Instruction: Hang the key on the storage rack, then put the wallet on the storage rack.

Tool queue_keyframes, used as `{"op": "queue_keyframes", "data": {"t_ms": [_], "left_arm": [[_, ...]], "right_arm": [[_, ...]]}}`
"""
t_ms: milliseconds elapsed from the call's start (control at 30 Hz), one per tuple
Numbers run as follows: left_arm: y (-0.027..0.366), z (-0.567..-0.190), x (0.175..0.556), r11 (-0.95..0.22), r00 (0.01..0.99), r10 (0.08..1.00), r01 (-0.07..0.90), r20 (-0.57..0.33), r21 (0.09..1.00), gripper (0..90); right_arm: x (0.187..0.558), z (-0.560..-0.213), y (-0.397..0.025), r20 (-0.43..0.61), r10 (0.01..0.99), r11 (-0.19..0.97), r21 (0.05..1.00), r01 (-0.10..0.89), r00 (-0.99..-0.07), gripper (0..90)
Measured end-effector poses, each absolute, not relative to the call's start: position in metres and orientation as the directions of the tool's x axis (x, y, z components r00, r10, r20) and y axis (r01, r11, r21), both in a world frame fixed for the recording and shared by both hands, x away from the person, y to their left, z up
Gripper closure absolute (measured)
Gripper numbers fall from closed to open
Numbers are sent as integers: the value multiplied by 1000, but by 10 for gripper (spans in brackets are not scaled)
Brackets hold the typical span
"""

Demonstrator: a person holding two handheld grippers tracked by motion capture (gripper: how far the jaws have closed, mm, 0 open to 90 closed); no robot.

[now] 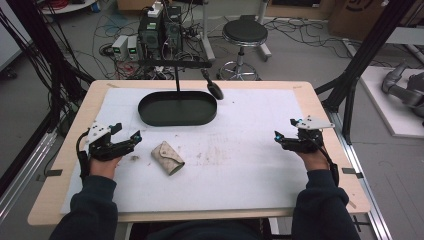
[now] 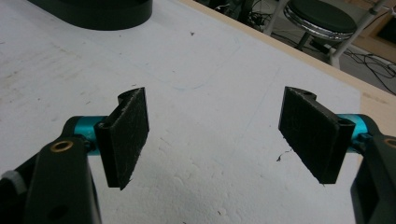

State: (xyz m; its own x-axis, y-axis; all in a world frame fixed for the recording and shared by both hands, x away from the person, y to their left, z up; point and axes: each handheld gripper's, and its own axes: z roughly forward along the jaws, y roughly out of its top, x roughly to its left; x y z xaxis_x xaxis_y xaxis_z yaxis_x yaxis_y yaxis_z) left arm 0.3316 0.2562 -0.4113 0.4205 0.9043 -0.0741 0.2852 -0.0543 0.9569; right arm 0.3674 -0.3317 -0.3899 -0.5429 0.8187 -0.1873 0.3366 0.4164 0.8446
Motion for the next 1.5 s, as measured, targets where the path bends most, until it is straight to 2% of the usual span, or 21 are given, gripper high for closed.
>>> {"op": "queue_keyframes", "data": {"t_ms": [600,700,1100,1300,1333,1500], "left_arm": [[243,-410,329,-47,444,890,315,-103,948,223],[234,-410,328,-57,455,883,352,-118,934,260],[197,-432,323,-127,457,871,564,-180,816,275],[196,-438,326,-90,445,860,616,-251,783,264],[196,-438,326,-88,455,849,626,-271,775,337],[191,-439,327,-114,477,832,647,-284,754,355]], "right_arm": [[365,-392,-335,-180,841,398,844,360,-510,244],[364,-392,-335,-180,842,397,845,358,-508,244],[364,-392,-334,-180,835,400,848,348,-520,245],[365,-393,-333,-182,833,405,843,354,-522,246],[365,-393,-332,-184,832,409,840,355,-523,248],[364,-393,-331,-191,829,416,838,352,-525,251]]}}
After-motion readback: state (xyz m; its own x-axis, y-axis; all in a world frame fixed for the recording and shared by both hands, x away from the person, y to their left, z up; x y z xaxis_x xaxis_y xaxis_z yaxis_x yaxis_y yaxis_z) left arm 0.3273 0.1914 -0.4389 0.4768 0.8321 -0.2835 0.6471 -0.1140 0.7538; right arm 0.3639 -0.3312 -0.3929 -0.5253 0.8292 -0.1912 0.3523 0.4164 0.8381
